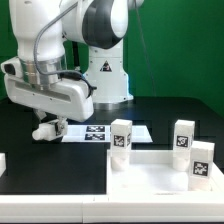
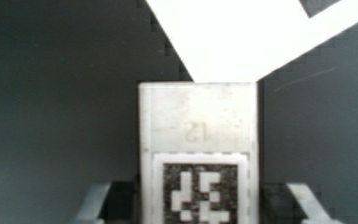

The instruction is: Assemble square table

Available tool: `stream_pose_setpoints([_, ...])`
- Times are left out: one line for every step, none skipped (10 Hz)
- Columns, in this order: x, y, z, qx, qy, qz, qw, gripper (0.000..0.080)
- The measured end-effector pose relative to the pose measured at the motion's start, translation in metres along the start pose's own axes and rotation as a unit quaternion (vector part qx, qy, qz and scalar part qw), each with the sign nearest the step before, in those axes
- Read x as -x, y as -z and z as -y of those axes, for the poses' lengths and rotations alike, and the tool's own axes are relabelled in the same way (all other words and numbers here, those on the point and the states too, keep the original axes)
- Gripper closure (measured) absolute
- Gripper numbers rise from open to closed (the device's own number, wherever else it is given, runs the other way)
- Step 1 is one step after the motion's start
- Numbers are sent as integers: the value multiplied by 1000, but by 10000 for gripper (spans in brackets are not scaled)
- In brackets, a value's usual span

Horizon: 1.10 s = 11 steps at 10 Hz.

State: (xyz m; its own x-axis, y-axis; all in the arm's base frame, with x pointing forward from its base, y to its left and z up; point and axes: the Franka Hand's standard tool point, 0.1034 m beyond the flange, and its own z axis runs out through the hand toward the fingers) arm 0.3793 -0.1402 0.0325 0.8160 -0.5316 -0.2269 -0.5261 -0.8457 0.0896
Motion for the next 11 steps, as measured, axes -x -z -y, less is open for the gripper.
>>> stream_pose_setpoints([0,0,-1,0,11,0,1000,518])
stream_pose_setpoints([0,0,0,0,9,0,1000,518])
stream_pose_setpoints([0,0,-1,1,39,0,999,518])
stream_pose_setpoints([0,1,2,0,78,1,997,518])
stream_pose_setpoints([4,6,16,-9,106,6,994,518])
stream_pose_setpoints([6,11,27,-6,167,-1,986,518])
stream_pose_setpoints([6,9,24,-5,198,1,980,518])
stream_pose_setpoints([6,8,20,-5,203,2,979,518])
stream_pose_setpoints([6,8,20,-3,247,2,969,518])
stream_pose_setpoints([5,8,23,-1,284,1,959,518])
stream_pose_setpoints([-3,17,41,2,357,-30,934,518])
